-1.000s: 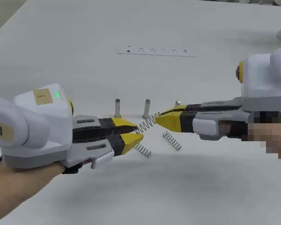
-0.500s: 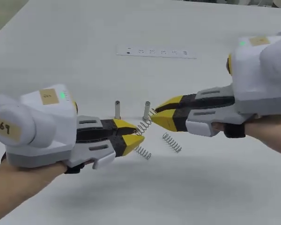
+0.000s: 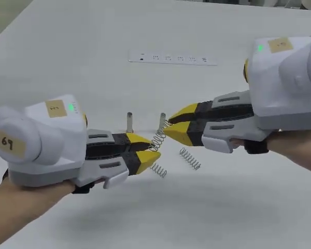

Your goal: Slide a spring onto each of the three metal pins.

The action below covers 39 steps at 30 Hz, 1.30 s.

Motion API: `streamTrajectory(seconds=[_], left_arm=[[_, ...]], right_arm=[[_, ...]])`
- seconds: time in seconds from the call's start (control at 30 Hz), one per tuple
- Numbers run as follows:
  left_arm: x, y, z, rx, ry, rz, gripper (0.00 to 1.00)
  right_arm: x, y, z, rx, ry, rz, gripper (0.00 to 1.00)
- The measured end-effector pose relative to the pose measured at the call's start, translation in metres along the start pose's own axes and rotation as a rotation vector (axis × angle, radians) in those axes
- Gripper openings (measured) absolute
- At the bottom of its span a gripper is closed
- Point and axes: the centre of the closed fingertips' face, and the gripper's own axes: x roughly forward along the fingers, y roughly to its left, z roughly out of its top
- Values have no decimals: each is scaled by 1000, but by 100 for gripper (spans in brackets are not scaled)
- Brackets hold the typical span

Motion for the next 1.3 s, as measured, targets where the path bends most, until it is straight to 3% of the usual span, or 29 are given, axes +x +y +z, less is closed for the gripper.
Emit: streamTrajectory(seconds=[0.4,0.97,1.3], left_arm=[[0,0,-2,-3,2,0,3],[4,-1,-8,-9,28,-10,3],[3,-2,-7,-27,23,-13,2]], right_arm=[[1,3,2,-14,-4,10,8],[7,5,-10,-125,67,4,8],[7,5,-7,-148,70,6,8]])
